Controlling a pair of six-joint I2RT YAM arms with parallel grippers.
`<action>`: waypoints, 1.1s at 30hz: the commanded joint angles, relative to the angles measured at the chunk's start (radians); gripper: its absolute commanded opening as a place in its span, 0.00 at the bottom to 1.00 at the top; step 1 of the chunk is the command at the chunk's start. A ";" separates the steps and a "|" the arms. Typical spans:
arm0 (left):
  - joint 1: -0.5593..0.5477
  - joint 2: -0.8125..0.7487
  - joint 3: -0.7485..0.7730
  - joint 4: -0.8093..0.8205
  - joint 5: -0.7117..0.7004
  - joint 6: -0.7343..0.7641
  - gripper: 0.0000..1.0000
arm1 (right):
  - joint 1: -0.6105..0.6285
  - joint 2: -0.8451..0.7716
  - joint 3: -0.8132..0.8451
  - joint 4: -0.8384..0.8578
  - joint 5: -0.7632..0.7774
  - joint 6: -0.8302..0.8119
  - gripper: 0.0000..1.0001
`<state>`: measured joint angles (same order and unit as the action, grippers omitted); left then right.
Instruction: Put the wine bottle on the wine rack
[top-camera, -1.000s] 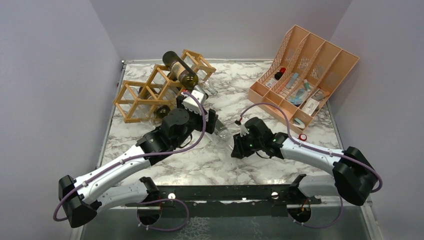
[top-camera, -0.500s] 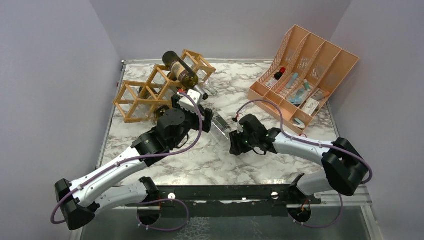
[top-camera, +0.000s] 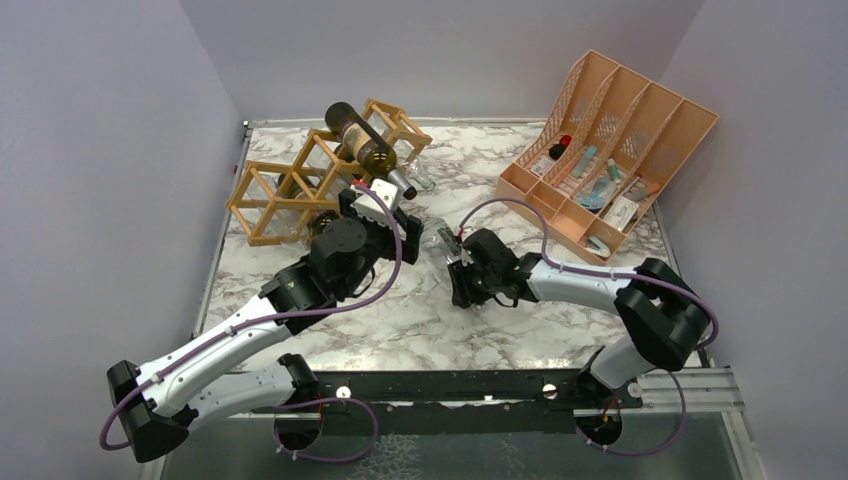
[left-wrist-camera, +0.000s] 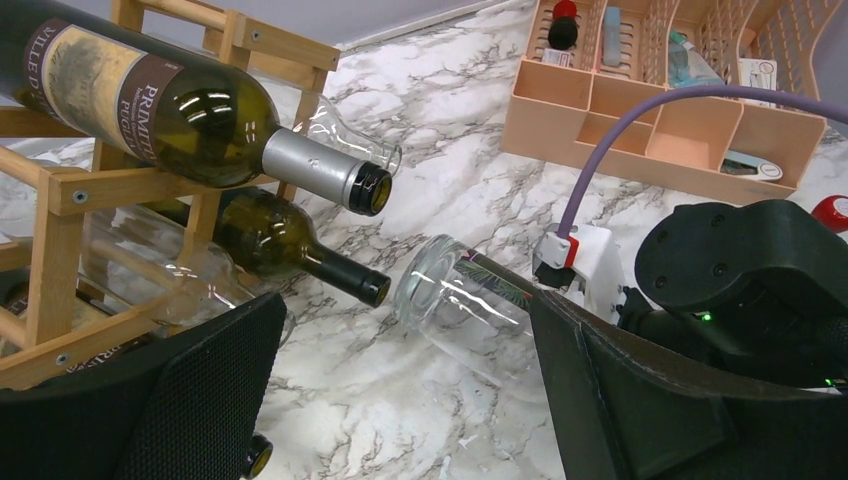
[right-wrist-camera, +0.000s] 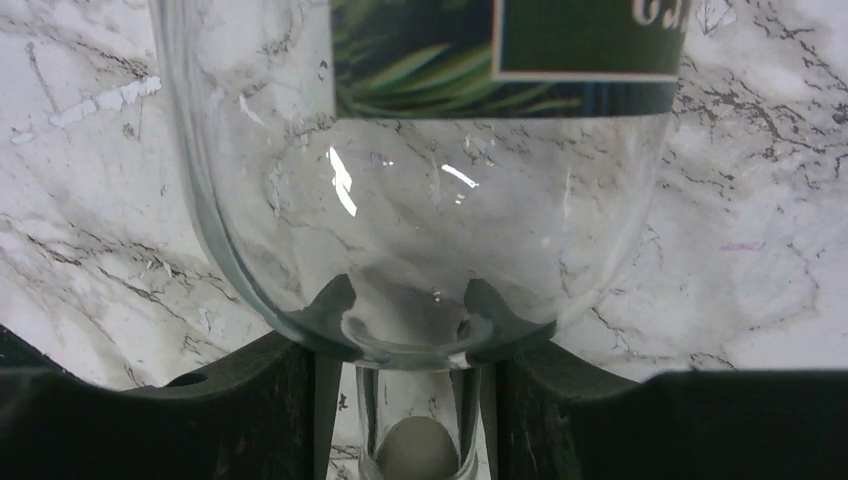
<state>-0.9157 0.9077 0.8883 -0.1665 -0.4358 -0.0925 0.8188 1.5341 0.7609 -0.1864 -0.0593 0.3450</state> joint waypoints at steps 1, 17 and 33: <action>0.005 -0.023 0.027 0.002 -0.029 0.018 0.99 | 0.011 0.049 0.006 0.052 0.072 0.009 0.49; 0.005 -0.029 0.035 -0.009 -0.044 0.031 0.99 | 0.013 0.086 -0.003 0.103 0.152 -0.004 0.01; 0.005 -0.045 0.071 -0.007 -0.058 0.050 0.99 | 0.013 -0.253 -0.038 -0.072 0.036 -0.036 0.01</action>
<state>-0.9157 0.8806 0.9039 -0.1692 -0.4648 -0.0635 0.8310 1.3842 0.7204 -0.2752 0.0181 0.3309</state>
